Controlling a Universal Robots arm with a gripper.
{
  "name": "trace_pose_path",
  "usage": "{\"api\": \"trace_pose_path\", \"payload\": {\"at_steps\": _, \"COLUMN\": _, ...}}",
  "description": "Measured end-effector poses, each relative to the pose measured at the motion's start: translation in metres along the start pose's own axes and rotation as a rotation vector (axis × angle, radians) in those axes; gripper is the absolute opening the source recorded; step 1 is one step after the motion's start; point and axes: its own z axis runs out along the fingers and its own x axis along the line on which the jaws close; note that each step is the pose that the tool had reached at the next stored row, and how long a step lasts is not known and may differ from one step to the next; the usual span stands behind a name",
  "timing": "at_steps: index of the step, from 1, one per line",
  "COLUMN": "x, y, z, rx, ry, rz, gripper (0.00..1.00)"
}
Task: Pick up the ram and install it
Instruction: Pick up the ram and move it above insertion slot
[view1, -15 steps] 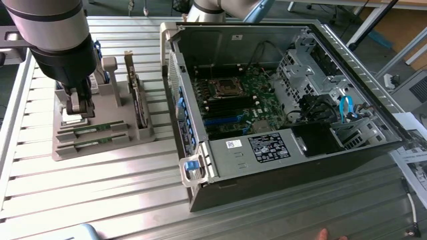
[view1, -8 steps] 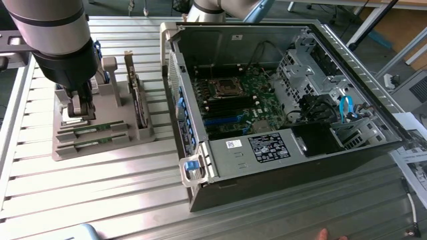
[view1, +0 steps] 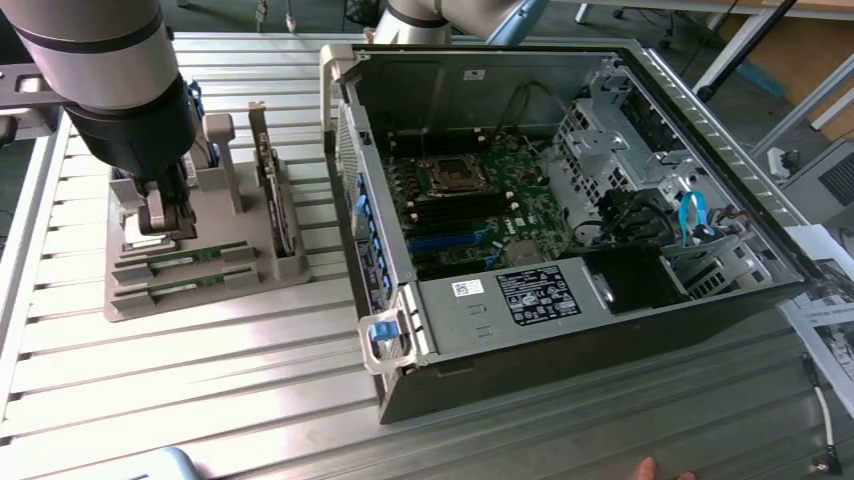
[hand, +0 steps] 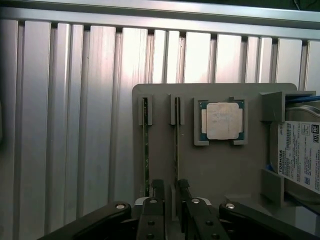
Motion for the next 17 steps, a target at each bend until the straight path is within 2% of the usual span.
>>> {"api": "trace_pose_path", "payload": {"at_steps": 8, "x": 0.003, "y": 0.0002, "z": 0.0, "rx": 0.0003, "ry": -0.0001, "rz": 0.0, "gripper": 0.24}}
{"api": "trace_pose_path", "payload": {"at_steps": 17, "x": 0.011, "y": 0.0007, "z": -0.0003, "rx": 0.0002, "ry": -0.0001, "rz": 0.0, "gripper": 0.24}}
